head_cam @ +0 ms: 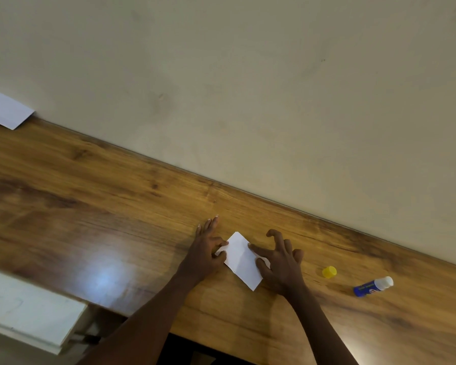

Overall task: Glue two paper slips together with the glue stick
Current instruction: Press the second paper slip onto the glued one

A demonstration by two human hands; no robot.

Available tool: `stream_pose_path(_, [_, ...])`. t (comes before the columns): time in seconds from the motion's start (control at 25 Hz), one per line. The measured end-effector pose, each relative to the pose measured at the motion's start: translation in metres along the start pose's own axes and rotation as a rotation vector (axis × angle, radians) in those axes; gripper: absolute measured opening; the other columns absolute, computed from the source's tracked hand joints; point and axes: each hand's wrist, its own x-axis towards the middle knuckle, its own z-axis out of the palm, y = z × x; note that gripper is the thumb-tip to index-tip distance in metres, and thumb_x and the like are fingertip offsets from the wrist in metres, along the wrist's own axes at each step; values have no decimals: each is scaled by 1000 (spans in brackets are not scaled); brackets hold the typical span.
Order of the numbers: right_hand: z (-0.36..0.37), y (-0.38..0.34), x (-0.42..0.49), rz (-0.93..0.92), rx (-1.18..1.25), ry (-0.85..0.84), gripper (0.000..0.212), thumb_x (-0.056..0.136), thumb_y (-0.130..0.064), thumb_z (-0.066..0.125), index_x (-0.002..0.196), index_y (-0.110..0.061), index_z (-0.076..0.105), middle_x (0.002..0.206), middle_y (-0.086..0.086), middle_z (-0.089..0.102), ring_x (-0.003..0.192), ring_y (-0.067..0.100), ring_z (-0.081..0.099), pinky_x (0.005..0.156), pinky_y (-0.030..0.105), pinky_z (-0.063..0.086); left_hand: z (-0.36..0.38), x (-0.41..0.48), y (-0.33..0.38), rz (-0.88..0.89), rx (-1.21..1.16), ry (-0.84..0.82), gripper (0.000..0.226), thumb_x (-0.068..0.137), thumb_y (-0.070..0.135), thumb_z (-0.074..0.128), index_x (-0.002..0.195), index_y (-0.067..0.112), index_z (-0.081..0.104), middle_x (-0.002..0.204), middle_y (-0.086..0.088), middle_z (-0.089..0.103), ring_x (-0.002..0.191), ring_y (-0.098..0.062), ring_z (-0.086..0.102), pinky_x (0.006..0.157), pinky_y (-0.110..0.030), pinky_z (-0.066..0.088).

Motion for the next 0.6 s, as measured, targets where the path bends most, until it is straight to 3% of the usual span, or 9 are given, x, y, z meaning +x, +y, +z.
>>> stream_pose_path(0.12, [-4, 21, -30, 0, -19, -15, 48, 78, -50, 30, 122, -41, 48, 142, -1, 24, 122, 19, 25, 88, 36, 18, 1, 0, 1, 3, 19, 1, 24, 82, 17, 56, 103, 8, 65, 153, -8, 13, 143, -22, 8, 110, -29, -5])
stream_pose_path(0.28, [-10, 20, -49, 9, 27, -76, 50, 76, -51, 30, 121, -42, 49, 144, -1, 20, 126, 20, 22, 97, 40, 21, 1, 0, 2, -3, 35, 11, 24, 83, 19, 57, 103, 8, 65, 153, -9, 13, 143, -22, 9, 110, -29, -4])
stream_pose_path(0.4, [5, -3, -61, -120, 42, -146, 46, 78, -47, 37, 124, -47, 42, 149, -6, 12, 131, 21, 17, 104, 43, 14, 2, -1, 4, -11, 35, 11, 25, 82, 20, 58, 104, 9, 65, 153, -7, 13, 143, -22, 9, 112, -32, -2])
stream_pose_path(0.6, [6, -14, -56, -56, 171, -35, 36, 86, -46, 36, 116, -38, 54, 141, -8, 37, 126, 13, 30, 101, 38, 19, 0, -2, 4, -7, 49, 12, 25, 83, 20, 58, 104, 9, 64, 153, -8, 13, 143, -22, 10, 114, -33, 0])
